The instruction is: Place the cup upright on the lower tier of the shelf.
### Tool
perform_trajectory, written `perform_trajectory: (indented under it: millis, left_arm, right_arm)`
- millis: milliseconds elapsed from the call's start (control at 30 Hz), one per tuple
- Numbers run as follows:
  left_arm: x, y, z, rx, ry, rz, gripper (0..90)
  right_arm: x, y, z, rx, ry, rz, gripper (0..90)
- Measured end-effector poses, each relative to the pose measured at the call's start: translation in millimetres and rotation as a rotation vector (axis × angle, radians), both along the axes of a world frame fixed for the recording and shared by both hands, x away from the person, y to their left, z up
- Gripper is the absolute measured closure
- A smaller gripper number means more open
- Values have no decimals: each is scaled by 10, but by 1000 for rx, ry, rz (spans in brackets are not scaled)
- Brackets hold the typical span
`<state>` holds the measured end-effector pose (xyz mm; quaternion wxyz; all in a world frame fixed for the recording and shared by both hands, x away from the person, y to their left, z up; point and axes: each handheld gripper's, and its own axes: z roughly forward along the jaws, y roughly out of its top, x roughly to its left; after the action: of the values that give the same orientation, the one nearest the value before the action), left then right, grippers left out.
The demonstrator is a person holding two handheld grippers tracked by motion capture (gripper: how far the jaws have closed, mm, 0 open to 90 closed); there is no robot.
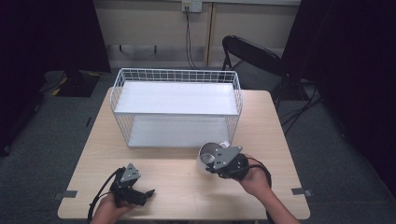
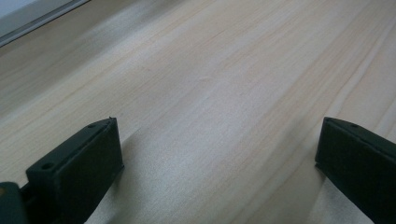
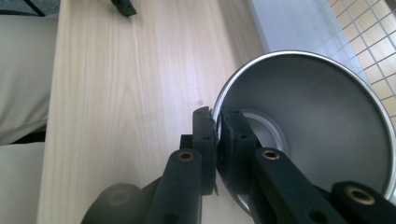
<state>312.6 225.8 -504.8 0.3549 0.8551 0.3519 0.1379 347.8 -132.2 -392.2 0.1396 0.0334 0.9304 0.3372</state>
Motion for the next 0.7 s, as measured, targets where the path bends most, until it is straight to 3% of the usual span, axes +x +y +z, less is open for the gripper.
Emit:
perform_trajectory:
  millis: [700]
  left_arm:
    - [0,0,0,0,0,0,0]
  right_arm:
    - [149,94,95,9,-47,-50,852]
